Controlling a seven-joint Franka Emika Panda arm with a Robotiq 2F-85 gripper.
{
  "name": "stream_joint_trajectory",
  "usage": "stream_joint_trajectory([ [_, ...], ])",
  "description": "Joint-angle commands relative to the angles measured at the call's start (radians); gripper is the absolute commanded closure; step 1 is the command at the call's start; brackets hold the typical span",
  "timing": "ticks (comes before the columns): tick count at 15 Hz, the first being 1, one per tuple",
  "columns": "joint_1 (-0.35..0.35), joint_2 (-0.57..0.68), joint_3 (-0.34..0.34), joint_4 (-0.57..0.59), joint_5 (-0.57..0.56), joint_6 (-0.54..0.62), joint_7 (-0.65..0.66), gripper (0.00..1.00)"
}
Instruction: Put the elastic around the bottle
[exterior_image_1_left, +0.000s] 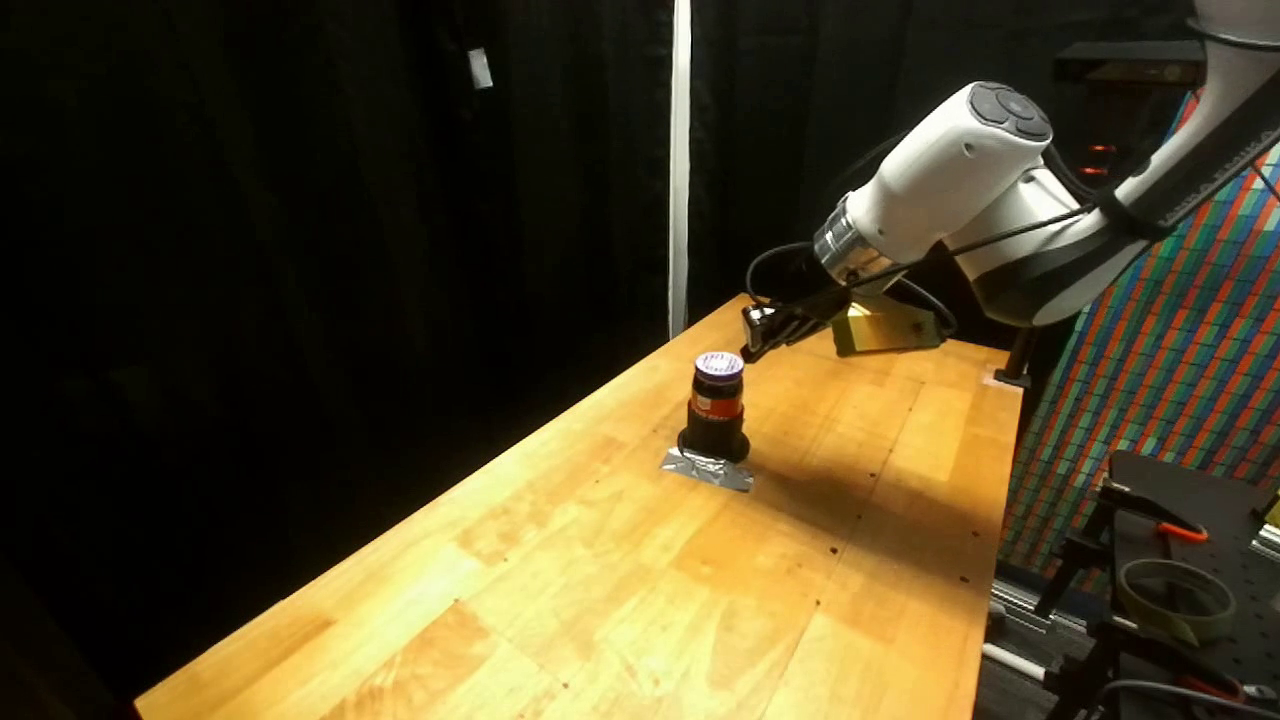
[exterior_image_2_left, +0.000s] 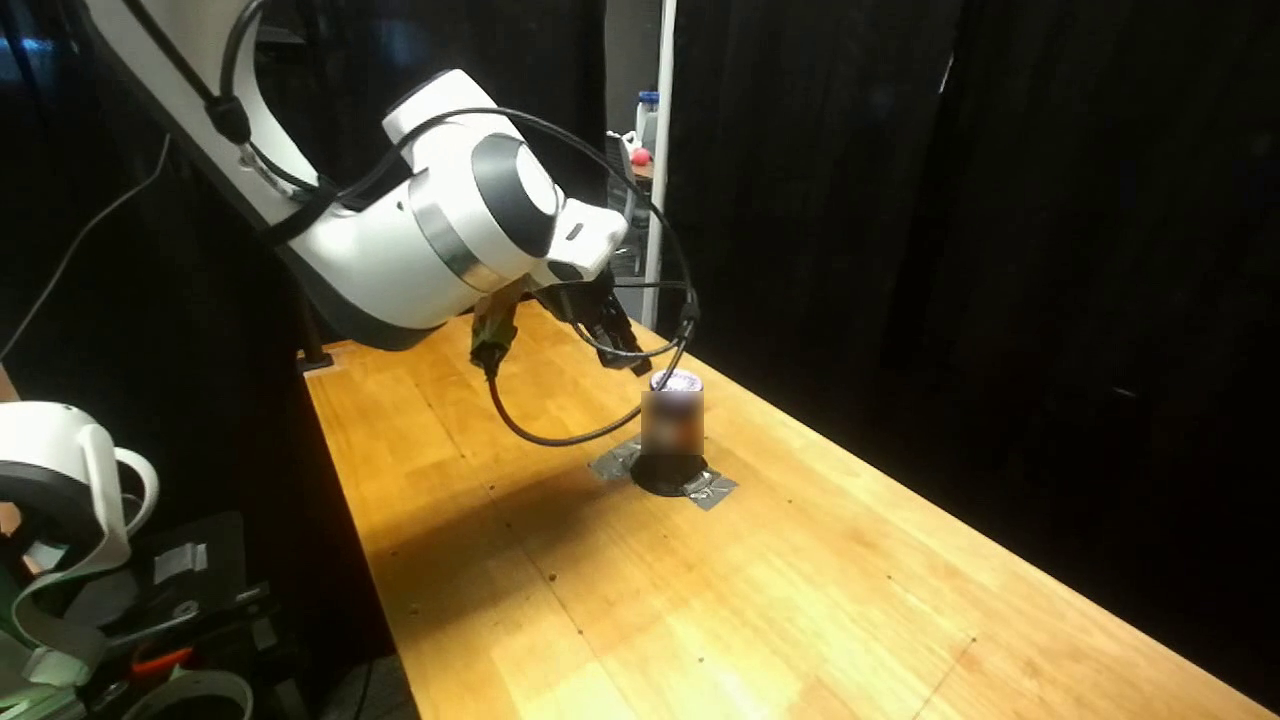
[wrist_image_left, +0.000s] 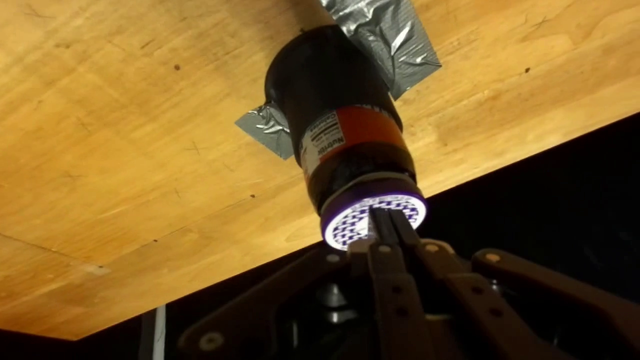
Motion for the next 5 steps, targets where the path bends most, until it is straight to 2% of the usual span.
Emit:
stream_joint_trajectory([
  [1,0.219,0.087,-0.187,0.002,-0.046,0.125,0.179,0.92],
  [2,0.222,0.067,-0.168,-0.034,-0.021,0.144,0.182,0.67],
  [3,0.192,0.028,-0.112,-0.075,-0.019,0.149,0.172,0.66],
  [4,0.117,-0.052,-0.003,-0.127,-0.048,0.128,0.142,0.63],
  [5,0.085,-0.078,0.056,-0.154,-0.055,0.111,0.143,0.56],
])
